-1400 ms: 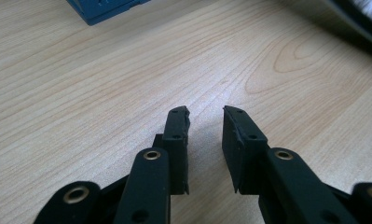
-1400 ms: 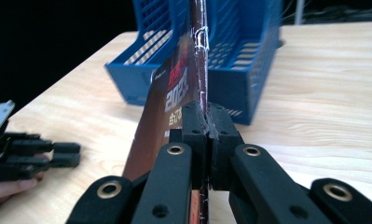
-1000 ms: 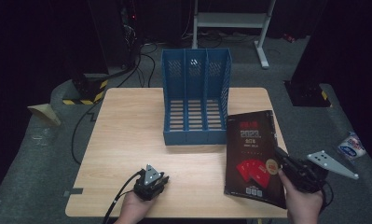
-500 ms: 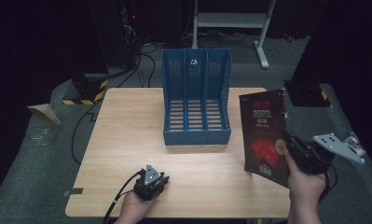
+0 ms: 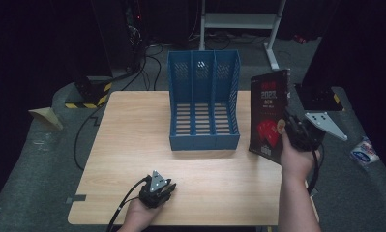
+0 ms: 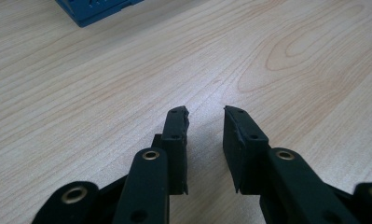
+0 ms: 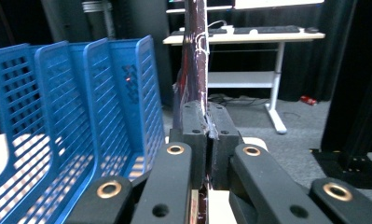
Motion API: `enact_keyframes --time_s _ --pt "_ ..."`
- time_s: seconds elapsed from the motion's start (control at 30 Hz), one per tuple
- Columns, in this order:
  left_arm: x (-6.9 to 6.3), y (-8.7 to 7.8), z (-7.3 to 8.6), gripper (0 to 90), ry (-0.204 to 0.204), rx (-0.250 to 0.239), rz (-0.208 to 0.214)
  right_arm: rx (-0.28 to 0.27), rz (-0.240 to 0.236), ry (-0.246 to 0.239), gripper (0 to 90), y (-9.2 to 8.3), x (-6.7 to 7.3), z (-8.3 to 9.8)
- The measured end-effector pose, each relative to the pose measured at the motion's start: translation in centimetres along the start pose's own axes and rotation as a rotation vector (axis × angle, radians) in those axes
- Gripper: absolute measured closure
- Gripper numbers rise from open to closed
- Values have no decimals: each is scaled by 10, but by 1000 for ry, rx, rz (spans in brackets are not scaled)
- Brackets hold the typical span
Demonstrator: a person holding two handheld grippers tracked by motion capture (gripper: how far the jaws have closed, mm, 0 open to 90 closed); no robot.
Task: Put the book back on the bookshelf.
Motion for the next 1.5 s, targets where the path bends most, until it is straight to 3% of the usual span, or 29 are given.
enact_keyframes --time_s 0.17,0.4,0.6,0.9,1.3,1.37,1.43,1.5 --pt "1 0 0 700 14 0 1 -10 30 -10 874 27 6 -1" --pt "1 0 0 699 25 0 2 -20 59 -15 873 47 12 6" --pt "1 0 0 699 28 0 2 -36 54 -26 872 38 17 18" --pt "-1 0 0 700 19 0 9 -8 51 -31 871 26 18 47" --pt "0 0 0 700 25 1 6 -67 40 -27 871 -2 23 65" --pt "0 0 -1 678 24 1 21 -77 35 -30 871 -8 26 68" --pt "0 0 -3 652 12 5 62 -84 33 -31 871 -15 28 70" --pt "0 -3 -13 638 -1 -19 96 -101 30 -25 871 -24 29 72"
Point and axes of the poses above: each handheld gripper's, and its own axes: y roughly forward along the jaws, z roughly out of its underside, x roughly to its left, the point moved 1 cm from there along y, roughly forward along the jaws, and after that the axes turned 3 degrees about -z, right-handed, at the moved point
